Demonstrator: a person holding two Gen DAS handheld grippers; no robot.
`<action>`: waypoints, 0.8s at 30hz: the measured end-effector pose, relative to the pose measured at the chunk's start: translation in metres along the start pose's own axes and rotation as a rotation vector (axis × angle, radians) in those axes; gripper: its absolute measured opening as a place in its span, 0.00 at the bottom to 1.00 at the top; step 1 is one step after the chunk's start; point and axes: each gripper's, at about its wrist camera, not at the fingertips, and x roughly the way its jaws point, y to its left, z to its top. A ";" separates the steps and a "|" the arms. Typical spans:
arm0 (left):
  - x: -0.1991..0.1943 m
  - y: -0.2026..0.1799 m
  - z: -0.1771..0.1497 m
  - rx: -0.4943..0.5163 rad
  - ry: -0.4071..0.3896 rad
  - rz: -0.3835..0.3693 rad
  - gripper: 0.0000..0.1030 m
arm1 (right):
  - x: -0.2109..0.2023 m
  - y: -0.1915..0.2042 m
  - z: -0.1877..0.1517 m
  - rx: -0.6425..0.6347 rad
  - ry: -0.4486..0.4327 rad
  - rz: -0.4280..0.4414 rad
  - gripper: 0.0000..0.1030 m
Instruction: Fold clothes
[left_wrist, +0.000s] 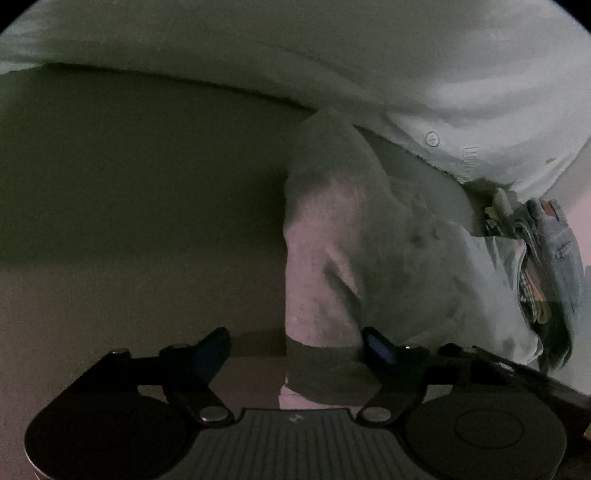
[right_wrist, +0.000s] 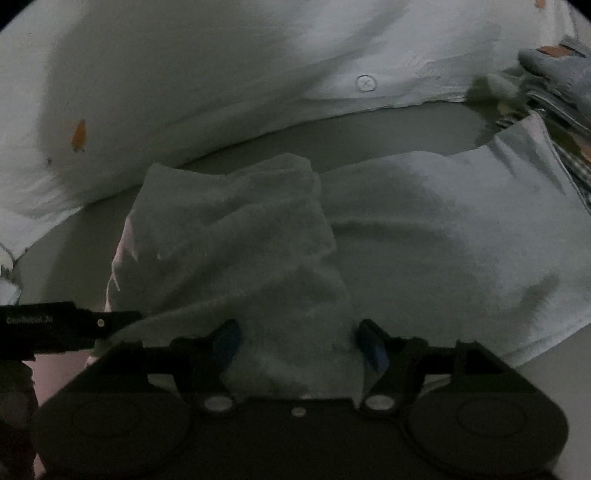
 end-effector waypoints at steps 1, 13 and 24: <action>-0.002 0.002 0.002 -0.015 0.007 -0.002 0.74 | 0.003 0.001 -0.002 -0.015 0.004 -0.008 0.70; -0.021 -0.004 0.001 0.047 0.006 -0.015 0.76 | -0.006 -0.004 0.009 0.077 -0.110 -0.065 0.70; -0.013 0.004 -0.003 -0.023 0.013 -0.016 0.82 | 0.037 -0.004 0.034 0.027 -0.047 0.009 0.07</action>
